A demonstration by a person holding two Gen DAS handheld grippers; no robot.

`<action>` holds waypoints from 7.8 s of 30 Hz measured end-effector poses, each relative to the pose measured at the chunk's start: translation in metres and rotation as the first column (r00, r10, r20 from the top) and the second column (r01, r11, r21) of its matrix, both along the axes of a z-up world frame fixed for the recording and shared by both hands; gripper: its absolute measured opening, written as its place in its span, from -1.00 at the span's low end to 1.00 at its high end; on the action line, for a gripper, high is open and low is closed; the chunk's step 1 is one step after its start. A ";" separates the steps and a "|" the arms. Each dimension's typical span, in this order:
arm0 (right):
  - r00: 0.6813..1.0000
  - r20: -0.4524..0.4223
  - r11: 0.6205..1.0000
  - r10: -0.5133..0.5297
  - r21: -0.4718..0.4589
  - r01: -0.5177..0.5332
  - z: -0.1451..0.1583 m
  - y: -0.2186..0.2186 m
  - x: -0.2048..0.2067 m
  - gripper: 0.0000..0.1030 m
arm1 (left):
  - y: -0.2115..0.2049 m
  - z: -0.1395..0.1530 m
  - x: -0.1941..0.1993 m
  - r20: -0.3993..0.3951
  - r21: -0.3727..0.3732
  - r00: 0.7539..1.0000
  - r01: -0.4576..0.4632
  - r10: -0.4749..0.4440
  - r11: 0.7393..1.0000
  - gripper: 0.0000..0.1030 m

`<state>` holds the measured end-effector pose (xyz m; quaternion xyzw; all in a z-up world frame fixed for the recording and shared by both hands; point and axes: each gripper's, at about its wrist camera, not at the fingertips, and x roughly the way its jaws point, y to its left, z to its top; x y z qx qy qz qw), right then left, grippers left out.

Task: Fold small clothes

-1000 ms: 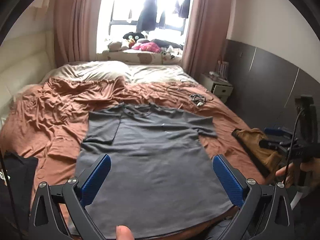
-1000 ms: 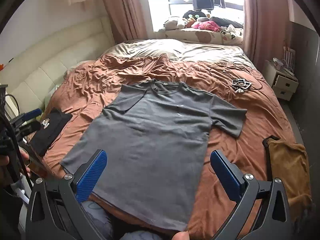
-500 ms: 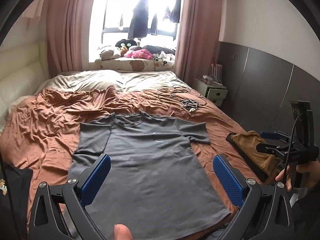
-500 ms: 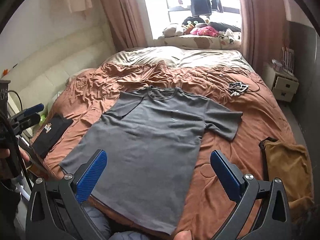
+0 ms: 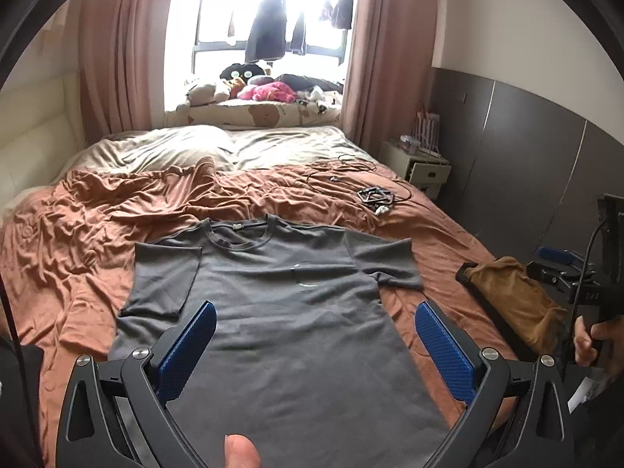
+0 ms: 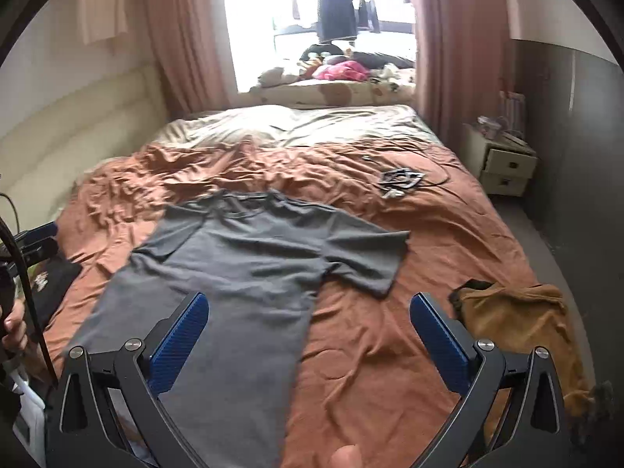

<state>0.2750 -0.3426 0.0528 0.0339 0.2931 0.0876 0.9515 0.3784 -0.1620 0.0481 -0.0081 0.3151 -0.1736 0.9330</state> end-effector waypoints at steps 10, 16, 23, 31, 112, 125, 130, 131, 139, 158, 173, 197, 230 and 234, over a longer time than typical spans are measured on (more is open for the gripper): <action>0.995 -0.072 0.992 -0.067 0.104 0.075 -0.013 -0.020 0.068 1.00 | -0.019 -0.022 0.071 -0.053 -0.013 0.997 0.055 -0.055 0.998 0.99; 0.988 -0.133 0.958 -0.080 0.262 0.113 -0.036 -0.055 0.108 1.00 | -0.033 -0.043 0.121 -0.121 -0.065 0.988 0.083 -0.091 0.994 0.87; 0.973 -0.212 0.925 -0.087 0.346 0.158 -0.075 -0.085 0.162 0.60 | -0.057 -0.080 0.173 -0.194 -0.081 0.972 0.121 -0.135 0.989 0.41; 0.956 -0.280 0.896 -0.083 0.400 0.195 -0.124 -0.104 0.224 0.26 | -0.090 -0.133 0.217 -0.264 -0.071 0.946 0.175 -0.188 0.982 0.04; 0.969 -0.203 0.761 0.143 0.649 0.024 -0.167 -0.097 0.306 -0.95 | -0.150 -0.261 0.290 -0.552 -0.385 0.775 0.088 -0.306 0.919 -0.92; 0.921 -0.320 0.841 0.224 0.540 -0.017 -0.194 -0.035 0.307 -0.97 | -0.075 -0.230 0.281 -0.532 -0.307 0.828 0.004 -0.175 0.952 -0.92; 0.902 -0.366 0.878 0.230 0.479 -0.029 -0.198 -0.023 0.303 -0.96 | -0.067 -0.218 0.273 -0.522 -0.286 0.838 0.004 -0.159 0.958 -0.92; 0.903 -0.365 0.879 0.226 0.477 -0.028 -0.196 -0.025 0.301 -0.96 | -0.066 -0.216 0.270 -0.517 -0.280 0.841 0.008 -0.158 0.960 -0.92; 0.922 -0.376 0.854 0.092 0.507 0.121 -0.190 -0.078 0.297 0.31 | -0.068 -0.208 0.264 -0.506 -0.268 0.849 0.012 -0.151 0.963 -0.92; 0.921 -0.386 0.617 -0.059 0.711 0.338 -0.257 -0.113 0.337 0.17 | -0.038 -0.224 0.265 -0.512 -0.203 0.853 -0.009 -0.098 0.979 -0.92; 0.960 -0.278 0.748 -0.007 0.636 0.190 -0.180 -0.095 0.351 -0.97 | -0.012 -0.221 0.262 -0.516 -0.223 0.854 -0.061 -0.065 0.973 -0.92; 0.955 -0.207 0.863 0.215 0.499 -0.086 -0.156 0.026 0.417 -0.95 | 0.027 -0.229 0.270 -0.526 -0.196 0.851 -0.117 -0.004 0.974 -0.92; 0.957 -0.290 0.933 0.013 0.348 0.093 -0.176 -0.045 0.472 -0.10 | -0.048 -0.244 0.382 -0.444 -0.142 0.895 -0.013 -0.052 0.990 -0.38; 0.952 -0.306 0.939 0.032 0.335 0.075 -0.189 -0.038 0.486 -0.10 | -0.058 -0.251 0.393 -0.443 -0.144 0.892 0.030 -0.091 0.989 -0.38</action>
